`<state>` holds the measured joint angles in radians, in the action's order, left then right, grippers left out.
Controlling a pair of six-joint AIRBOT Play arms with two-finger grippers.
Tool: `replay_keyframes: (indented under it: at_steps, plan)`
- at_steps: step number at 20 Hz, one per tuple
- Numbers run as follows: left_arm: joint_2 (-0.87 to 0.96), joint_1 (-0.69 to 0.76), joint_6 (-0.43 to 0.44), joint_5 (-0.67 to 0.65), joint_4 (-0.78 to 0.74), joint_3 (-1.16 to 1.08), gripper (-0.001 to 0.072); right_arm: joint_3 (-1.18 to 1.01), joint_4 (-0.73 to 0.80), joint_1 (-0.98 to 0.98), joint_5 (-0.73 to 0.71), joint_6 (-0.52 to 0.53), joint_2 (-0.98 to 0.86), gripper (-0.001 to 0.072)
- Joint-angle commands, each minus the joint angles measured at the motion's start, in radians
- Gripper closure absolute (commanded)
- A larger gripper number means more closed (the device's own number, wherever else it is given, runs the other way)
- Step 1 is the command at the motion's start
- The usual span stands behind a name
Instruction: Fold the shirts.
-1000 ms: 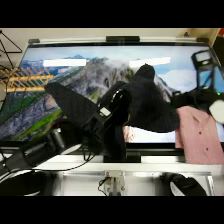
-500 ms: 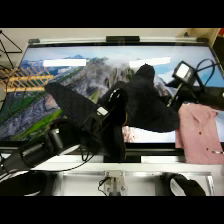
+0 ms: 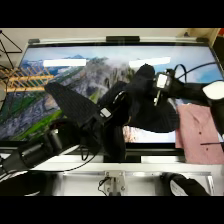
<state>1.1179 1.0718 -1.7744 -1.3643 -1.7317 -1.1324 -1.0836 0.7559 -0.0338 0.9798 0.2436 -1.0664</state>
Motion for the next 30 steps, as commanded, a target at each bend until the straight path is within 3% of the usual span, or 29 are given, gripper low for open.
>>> replay_keyframes:
  at_steps: [1,5,8,10,11,13,14,18,22,23,26,28,30]
  plan:
    - [-0.002,0.010,0.050,0.017,-0.001,-0.001,0.0670,-0.001,-0.009,-0.032,0.015,0.042,-0.039,0.0118]
    - [-0.012,0.007,0.144,0.041,-0.009,-0.001,0.0670,-0.001,0.066,-0.140,0.066,0.029,-0.061,0.0124]
    - [-0.031,-0.015,0.144,0.046,-0.106,-0.002,0.0669,-0.001,0.210,-0.199,0.150,-0.026,-0.060,0.0615]
    - [-0.042,-0.063,0.146,0.042,-0.128,-0.016,0.0658,-0.001,0.230,-0.200,0.164,-0.043,-0.045,0.0623]
    - [-0.044,-0.091,0.165,0.031,-0.128,-0.030,0.0566,-0.001,0.234,-0.198,0.150,-0.074,-0.030,0.0623]
    - [-0.045,-0.154,0.170,0.013,-0.129,-0.069,0.0136,-0.001,0.265,-0.198,0.108,-0.130,0.013,0.0623]
    - [-0.047,-0.192,0.170,0.008,-0.133,-0.091,0.0059,-0.001,0.278,-0.198,0.090,-0.153,0.037,0.0624]
    - [-0.088,-0.339,0.178,-0.014,-0.172,-0.170,0.0056,-0.001,0.344,-0.198,0.058,-0.272,0.121,0.0624]
    - [-0.212,-0.472,0.167,-0.045,-0.179,-0.216,0.0058,-0.001,0.372,-0.198,0.053,-0.474,0.155,0.0624]
    - [-0.248,-0.507,0.139,-0.058,-0.180,-0.215,0.0065,-0.001,0.371,-0.198,0.053,-0.512,0.159,0.0624]
    - [-0.324,-0.628,-0.070,-0.149,-0.128,-0.214,0.0068,-0.001,0.367,-0.199,0.061,-0.609,0.161,0.0625]
    - [-0.328,-0.664,-0.161,-0.208,0.046,-0.193,0.0068,-0.001,0.367,-0.199,0.060,-0.655,0.161,0.0625]
    - [-0.327,-0.637,-0.226,-0.102,0.274,-0.100,0.0066,-0.001,0.368,-0.199,0.060,-0.679,0.161,0.0625]
